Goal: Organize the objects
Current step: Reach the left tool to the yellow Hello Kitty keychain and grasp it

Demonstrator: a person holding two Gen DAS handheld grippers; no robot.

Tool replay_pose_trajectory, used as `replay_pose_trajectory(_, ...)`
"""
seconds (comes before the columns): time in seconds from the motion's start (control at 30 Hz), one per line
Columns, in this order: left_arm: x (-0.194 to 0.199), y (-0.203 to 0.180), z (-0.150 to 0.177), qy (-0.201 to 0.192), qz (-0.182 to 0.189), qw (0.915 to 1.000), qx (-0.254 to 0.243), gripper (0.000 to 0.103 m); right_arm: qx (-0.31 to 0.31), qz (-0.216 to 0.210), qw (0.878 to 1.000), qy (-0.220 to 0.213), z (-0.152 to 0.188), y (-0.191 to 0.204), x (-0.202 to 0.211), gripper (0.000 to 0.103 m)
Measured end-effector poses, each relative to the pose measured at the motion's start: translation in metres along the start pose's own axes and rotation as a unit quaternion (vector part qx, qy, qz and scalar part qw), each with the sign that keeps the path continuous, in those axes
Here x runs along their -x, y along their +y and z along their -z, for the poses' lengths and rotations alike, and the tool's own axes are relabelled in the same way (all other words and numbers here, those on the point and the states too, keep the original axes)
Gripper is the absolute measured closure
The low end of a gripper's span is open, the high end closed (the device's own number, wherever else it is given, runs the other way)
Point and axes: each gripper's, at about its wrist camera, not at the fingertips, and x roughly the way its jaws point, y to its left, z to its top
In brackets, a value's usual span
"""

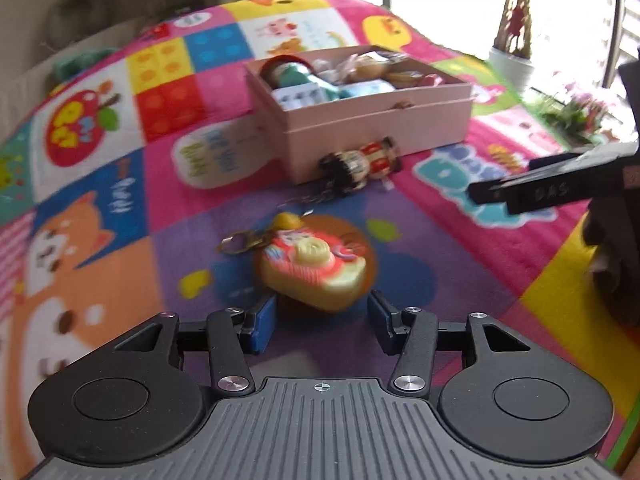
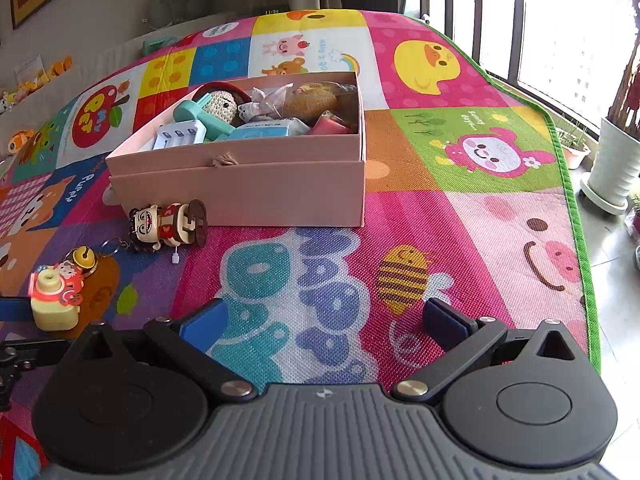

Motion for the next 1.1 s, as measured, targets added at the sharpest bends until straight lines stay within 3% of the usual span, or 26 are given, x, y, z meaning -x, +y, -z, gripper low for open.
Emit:
replay_pose_trajectory(0.1, 0.003, 0.007, 0.006, -0.002, -0.015, 0.9999, 0.0, 0.046, 0.003, 0.002, 1.0, 0.001, 0.0, 0.001, -0.001, 0.0)
replay_pose_trajectory(0.33, -0.007, 0.011, 0.004, -0.031, 0.0, 0.999, -0.031, 0.046, 0.006, 0.005, 1.0, 0.002, 0.0, 0.002, -0.001, 0.0)
replay_pose_trajectory(0.6, -0.033, 0.034, -0.015, -0.04, 0.05, 0.9973, 0.037, 0.046, 0.009, 0.007, 1.0, 0.004, 0.001, 0.003, -0.001, 0.0)
replay_pose_trajectory(0.83, -0.054, 0.024, -0.03, -0.059, 0.022, 0.9976, 0.029, 0.046, 0.016, 0.012, 1.0, 0.007, 0.0, 0.006, -0.003, 0.0)
replay_pose_trajectory(0.93, -0.06, 0.022, -0.038, -0.052, 0.011, 0.9975, 0.047, 0.042, 0.016, 0.012, 1.0, 0.007, 0.0, 0.006, -0.002, 0.0)
replay_pose_trajectory(1.1, -0.064, 0.026, -0.043, -0.056, 0.002, 0.9948, 0.086, 0.043, 0.016, 0.012, 1.0, 0.007, 0.0, 0.006, -0.002, 0.0)
